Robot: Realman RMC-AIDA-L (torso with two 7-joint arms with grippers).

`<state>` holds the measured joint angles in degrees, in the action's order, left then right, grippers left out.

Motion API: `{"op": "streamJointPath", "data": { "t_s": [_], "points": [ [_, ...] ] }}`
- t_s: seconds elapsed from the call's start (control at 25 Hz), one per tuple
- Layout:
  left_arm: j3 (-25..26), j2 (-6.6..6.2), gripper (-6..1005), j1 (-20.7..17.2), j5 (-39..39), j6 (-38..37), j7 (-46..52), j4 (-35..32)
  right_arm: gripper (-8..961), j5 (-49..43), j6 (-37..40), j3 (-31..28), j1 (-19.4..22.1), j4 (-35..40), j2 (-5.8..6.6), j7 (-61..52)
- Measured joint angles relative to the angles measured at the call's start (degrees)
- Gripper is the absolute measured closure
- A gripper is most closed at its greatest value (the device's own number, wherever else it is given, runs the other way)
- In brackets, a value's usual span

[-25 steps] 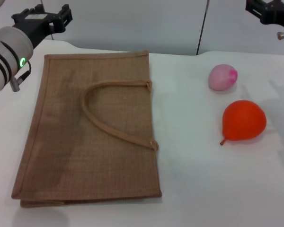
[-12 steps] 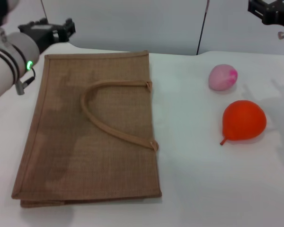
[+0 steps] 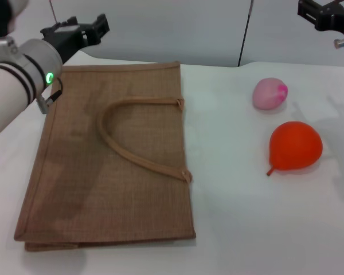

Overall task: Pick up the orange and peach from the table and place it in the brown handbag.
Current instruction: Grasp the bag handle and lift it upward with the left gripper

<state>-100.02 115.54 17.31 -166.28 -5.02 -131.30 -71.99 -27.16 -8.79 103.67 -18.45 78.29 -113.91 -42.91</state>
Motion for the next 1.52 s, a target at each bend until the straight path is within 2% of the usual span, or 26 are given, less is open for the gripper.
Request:
{"op": "streamJointPath", "data": {
  "t_s": [0.12,0.2,0.4,0.48,0.68,0.76,0.96,1.16,1.32,1.52],
  "points": [
    [-0.49,-1.94,371,-0.45,0.12,8.33,6.68,2.95,100,0.0,0.0,0.08,0.0,0.01,0.0,0.02],
    [-1.66,-3.96,372,-0.04,0.29,12.78,11.72,5.32,100,0.0,0.0,0.13,0.0,0.1,0.0,0.02],
    [-6.2,-8.42,374,2.44,0.41,11.25,18.07,7.17,100,0.0,0.0,0.2,0.0,0.12,0.0,0.02],
    [-7.7,-9.38,375,3.2,0.42,8.67,19.04,7.06,100,0.0,-0.01,0.21,0.0,0.11,0.0,0.02],
    [-10.09,-10.42,377,4.82,0.32,2.73,19.37,6.66,100,0.0,-0.03,0.22,0.0,0.1,0.0,0.02],
    [-11.35,-11.26,377,5.59,0.17,1.42,20.12,6.66,100,0.0,-0.05,0.22,0.0,0.12,0.0,0.02],
    [-12.99,-12.34,379,6.77,0.12,1.19,21.98,6.89,100,0.0,-0.06,0.22,-0.01,0.18,0.0,0.02],
    [-13.36,-13.07,381,7.29,0.1,7.05,22.96,8.75,100,0.0,-0.09,0.26,-0.36,0.11,0.0,0.02],
    [-14.1,-13.89,383,8.9,1.22,15.05,25.53,14.03,100,0.0,-0.09,0.32,-0.44,0.04,0.0,0.02],
    [-17.18,-15.79,384,12.96,9.28,18.15,35.81,20.32,100,-0.06,-0.09,0.31,-0.45,0.02,0.0,0.02]
  ]
}}
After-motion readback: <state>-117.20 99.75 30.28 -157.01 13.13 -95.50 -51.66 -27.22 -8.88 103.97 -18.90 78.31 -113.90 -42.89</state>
